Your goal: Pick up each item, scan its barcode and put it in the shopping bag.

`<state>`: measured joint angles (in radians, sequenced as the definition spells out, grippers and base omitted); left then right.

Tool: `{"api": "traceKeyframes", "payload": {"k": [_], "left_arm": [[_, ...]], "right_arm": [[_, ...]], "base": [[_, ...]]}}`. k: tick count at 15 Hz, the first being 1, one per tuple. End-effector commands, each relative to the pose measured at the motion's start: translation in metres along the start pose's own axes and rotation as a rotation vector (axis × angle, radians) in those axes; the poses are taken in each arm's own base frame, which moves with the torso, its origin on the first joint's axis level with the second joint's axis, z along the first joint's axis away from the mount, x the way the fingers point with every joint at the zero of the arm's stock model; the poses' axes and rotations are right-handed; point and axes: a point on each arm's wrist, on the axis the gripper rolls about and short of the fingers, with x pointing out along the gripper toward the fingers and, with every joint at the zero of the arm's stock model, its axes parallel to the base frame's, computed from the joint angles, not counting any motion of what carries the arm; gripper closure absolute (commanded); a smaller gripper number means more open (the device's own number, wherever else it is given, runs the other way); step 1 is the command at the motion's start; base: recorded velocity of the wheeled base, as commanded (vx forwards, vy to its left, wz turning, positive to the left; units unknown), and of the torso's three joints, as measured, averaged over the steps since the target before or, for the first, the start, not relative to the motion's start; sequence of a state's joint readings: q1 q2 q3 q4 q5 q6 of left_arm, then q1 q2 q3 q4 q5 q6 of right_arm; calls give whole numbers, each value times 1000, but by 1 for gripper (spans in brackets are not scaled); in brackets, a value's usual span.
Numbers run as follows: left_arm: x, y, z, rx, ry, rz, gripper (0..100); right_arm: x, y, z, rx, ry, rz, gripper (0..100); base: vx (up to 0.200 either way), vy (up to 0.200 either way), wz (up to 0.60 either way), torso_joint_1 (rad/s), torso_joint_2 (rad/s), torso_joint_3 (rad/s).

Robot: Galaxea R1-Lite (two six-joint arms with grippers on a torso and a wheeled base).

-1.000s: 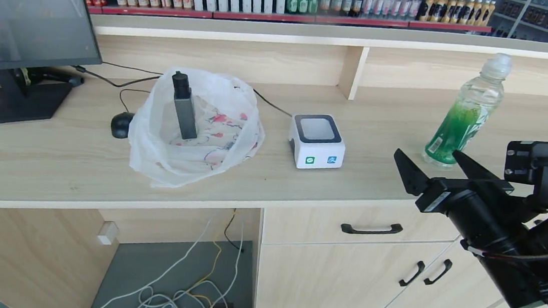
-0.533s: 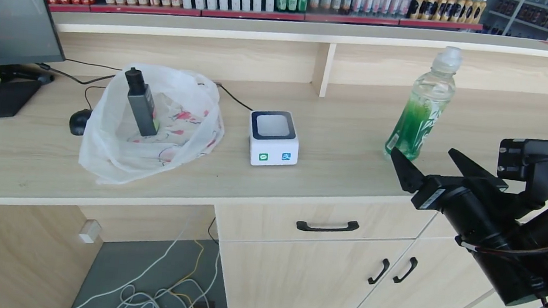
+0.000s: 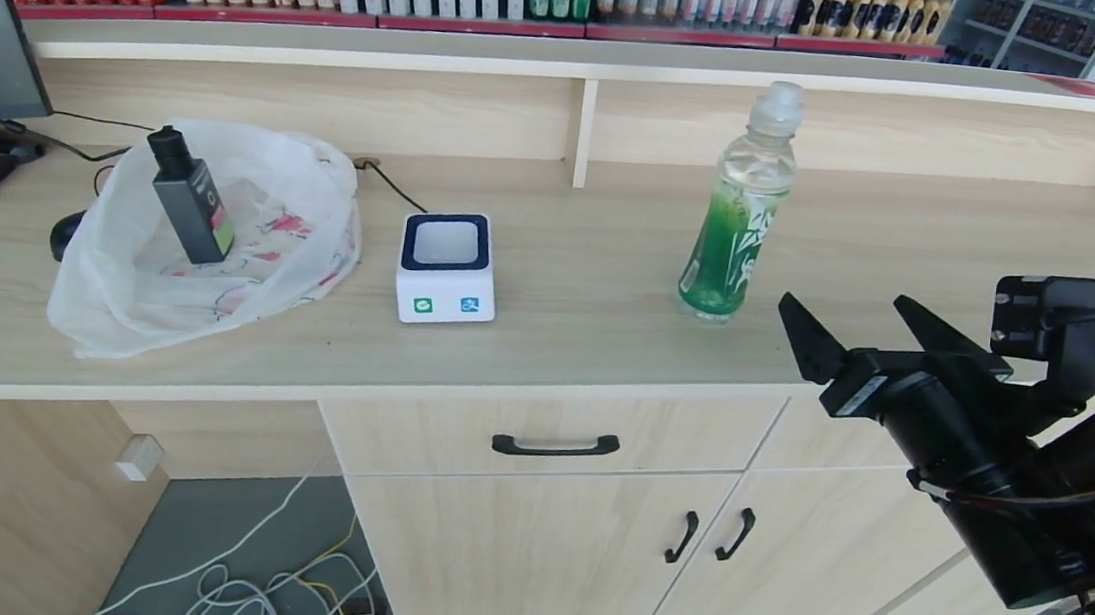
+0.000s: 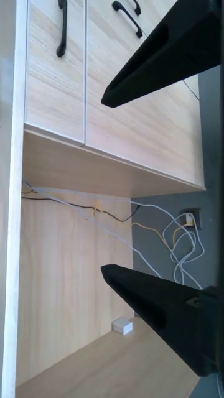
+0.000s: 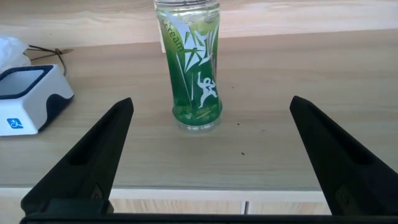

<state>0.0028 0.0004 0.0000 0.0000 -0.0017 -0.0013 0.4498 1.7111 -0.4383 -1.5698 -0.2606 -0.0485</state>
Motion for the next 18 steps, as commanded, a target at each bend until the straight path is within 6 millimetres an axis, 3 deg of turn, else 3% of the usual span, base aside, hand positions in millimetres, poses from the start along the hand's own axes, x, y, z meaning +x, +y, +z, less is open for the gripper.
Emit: {"api": "traceKeyframes", "payload": {"k": [1,3,13,18], "left_arm": [[0,0,0,0,-2,0,0],[0,0,0,0,0,0,0],[0,0,0,0,0,0,0],[0,0,0,0,-2,0,0]], "right_arm": [[0,0,0,-1,1,0,0],[0,1,-1,0,4,4,0],[2,2,-5,-3,13,3,0],[16,-6,-8,-45,-3,13,0]], "base": [[0,-200,0,-2,12,2],[0,-200,300,7,5,2],[0,0,0,0,0,0],[0,0,0,0,0,0]]}}
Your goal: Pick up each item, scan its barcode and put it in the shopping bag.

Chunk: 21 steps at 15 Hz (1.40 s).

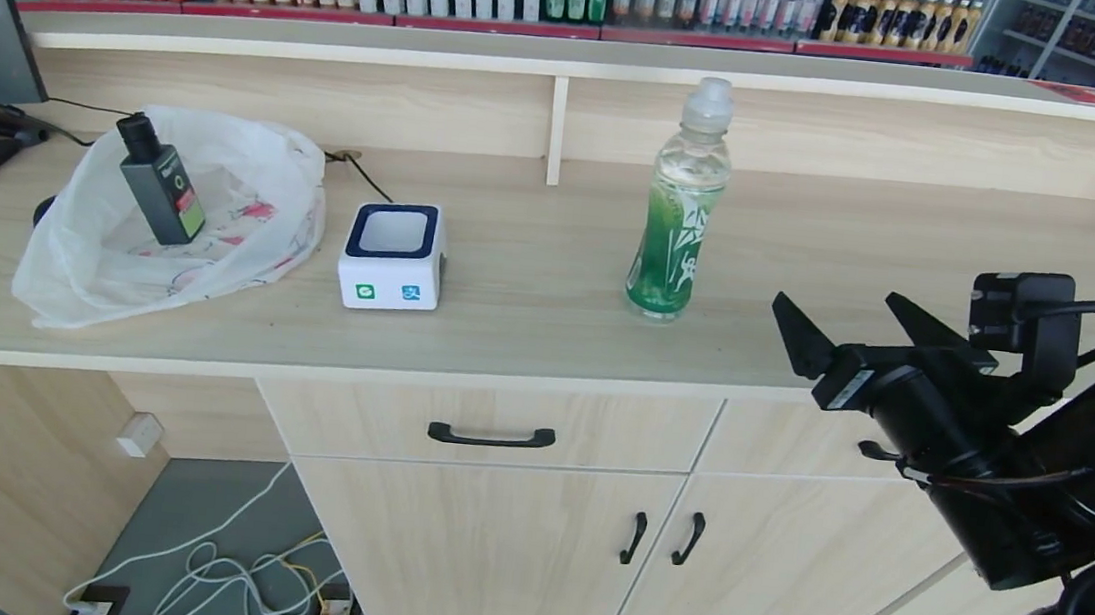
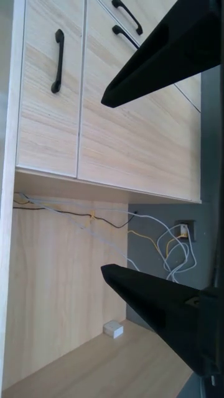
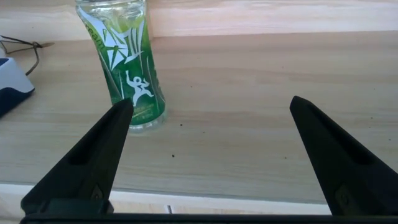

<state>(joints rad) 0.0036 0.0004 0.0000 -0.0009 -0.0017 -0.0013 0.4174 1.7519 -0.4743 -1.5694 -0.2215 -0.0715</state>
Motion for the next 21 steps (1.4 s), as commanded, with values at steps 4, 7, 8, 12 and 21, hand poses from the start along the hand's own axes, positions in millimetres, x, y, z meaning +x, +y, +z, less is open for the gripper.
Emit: {"api": "traceKeyframes", "payload": {"k": [4,7,8,12,21], "left_arm": [[0,0,0,0,-1,0,0],[0,0,0,6,0,0,0],[0,0,0,6,0,0,0],[0,0,0,6,0,0,0],[0,0,0,6,0,0,0]], "right_arm": [[22,4,-8,-61,-24,72,0],[36,16,-16,-51,-29,97,0],[44,18,-17,-48,-45,95,0],[65,26,-22,-61,-84,110,0],[103,43,-18,-61,-35,135,0]], "base": [[0,0,0,0,0,0],[0,0,0,0,0,0],[0,0,0,0,0,0],[0,0,0,0,0,0],[0,0,0,0,0,0]]}}
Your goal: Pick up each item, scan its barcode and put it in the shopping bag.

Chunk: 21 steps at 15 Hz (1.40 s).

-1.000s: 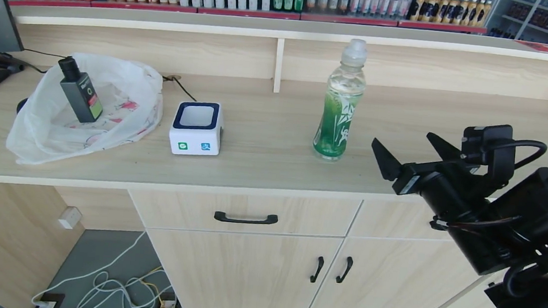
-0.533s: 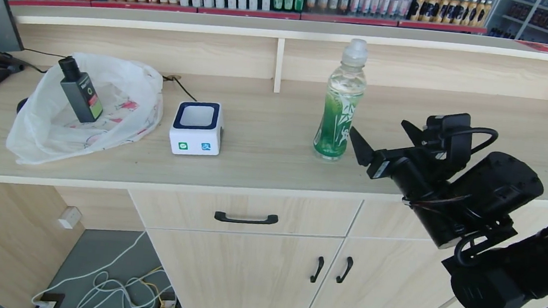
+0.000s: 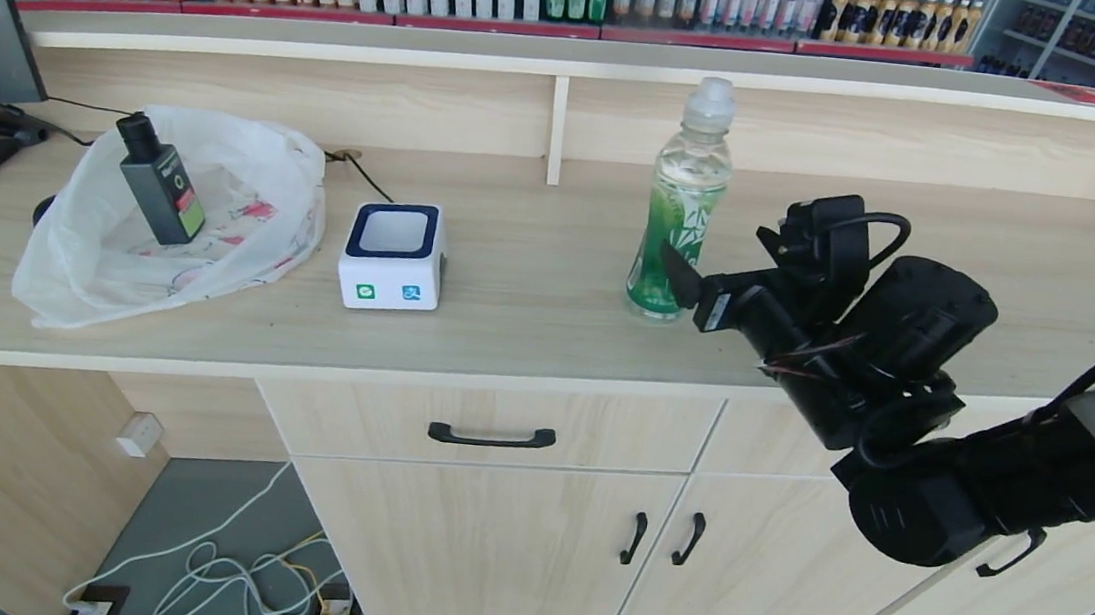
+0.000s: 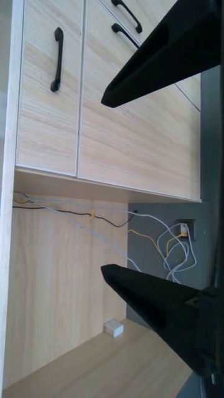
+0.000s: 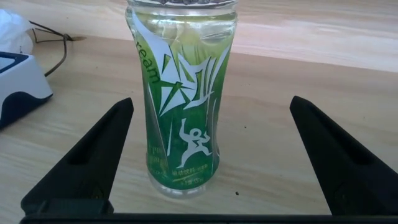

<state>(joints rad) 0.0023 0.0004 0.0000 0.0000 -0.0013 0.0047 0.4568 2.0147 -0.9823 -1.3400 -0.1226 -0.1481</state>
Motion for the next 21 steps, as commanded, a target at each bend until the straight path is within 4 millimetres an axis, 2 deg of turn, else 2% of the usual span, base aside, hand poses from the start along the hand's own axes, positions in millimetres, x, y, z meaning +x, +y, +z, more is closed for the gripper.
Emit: {"api": "traceKeyframes", "payload": {"k": [1,8,12,17,21], "left_arm": [[0,0,0,0,0,0,0],[0,0,0,0,0,0,0],[0,0,0,0,0,0,0],[0,0,0,0,0,0,0],[0,0,0,0,0,0,0]], "right_arm": [[5,2,-1,1,-2,1,0],[42,13,19,6,-1,20,0],[51,15,15,3,18,23,0],[74,19,12,9,-3,20,0],[75,19,14,9,-9,19,0]], "base": [[0,0,0,0,0,0],[0,0,0,0,0,0],[0,0,0,0,0,0],[0,0,0,0,0,0],[0,0,0,0,0,0]]}}
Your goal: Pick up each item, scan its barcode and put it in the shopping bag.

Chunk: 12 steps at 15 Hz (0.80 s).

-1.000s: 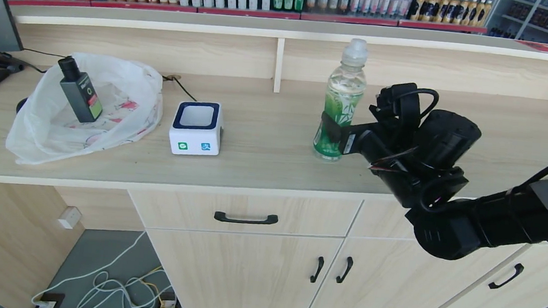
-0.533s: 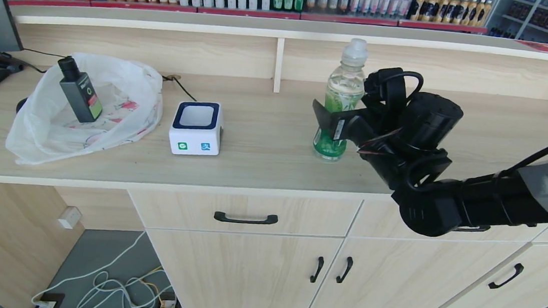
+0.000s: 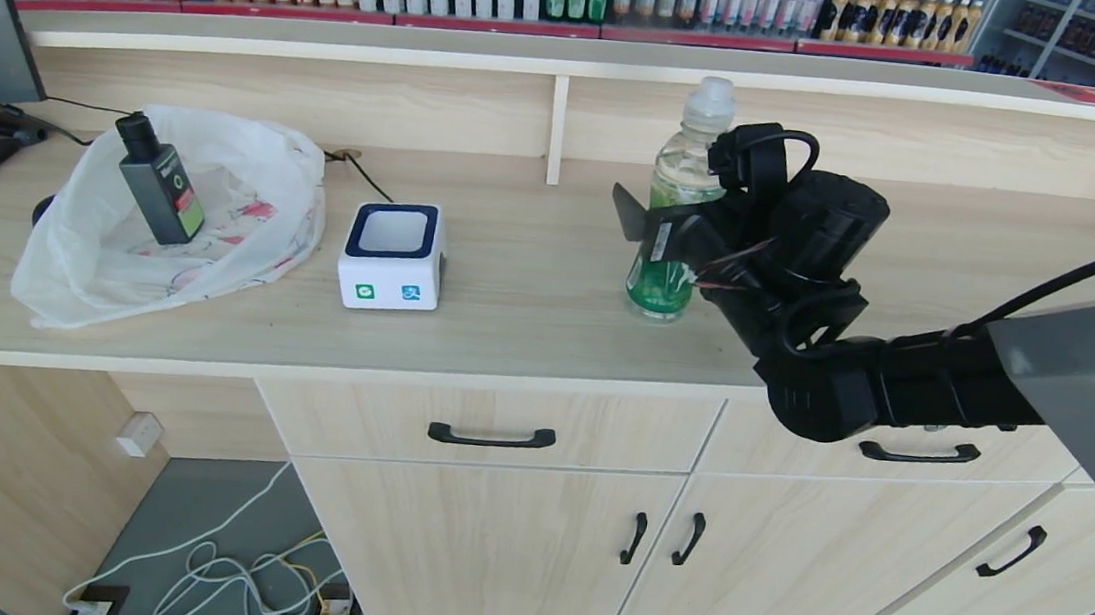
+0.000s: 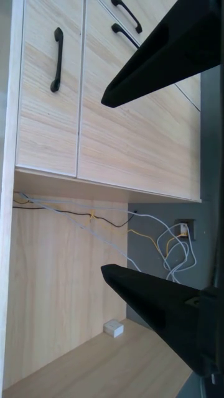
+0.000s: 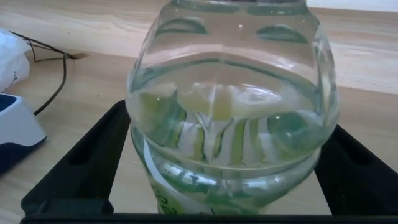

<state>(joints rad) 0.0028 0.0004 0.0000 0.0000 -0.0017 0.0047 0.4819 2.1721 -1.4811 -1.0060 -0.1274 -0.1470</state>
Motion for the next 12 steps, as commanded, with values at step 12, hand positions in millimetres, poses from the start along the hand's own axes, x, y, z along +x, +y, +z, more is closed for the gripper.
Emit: {"api": "traceKeyframes", "payload": {"k": [12], "left_arm": [[0,0,0,0,0,0,0]], "right_arm": [[2,-2,0,15,2,-4,0]], "base": [[0,0,0,0,0,0]]}}
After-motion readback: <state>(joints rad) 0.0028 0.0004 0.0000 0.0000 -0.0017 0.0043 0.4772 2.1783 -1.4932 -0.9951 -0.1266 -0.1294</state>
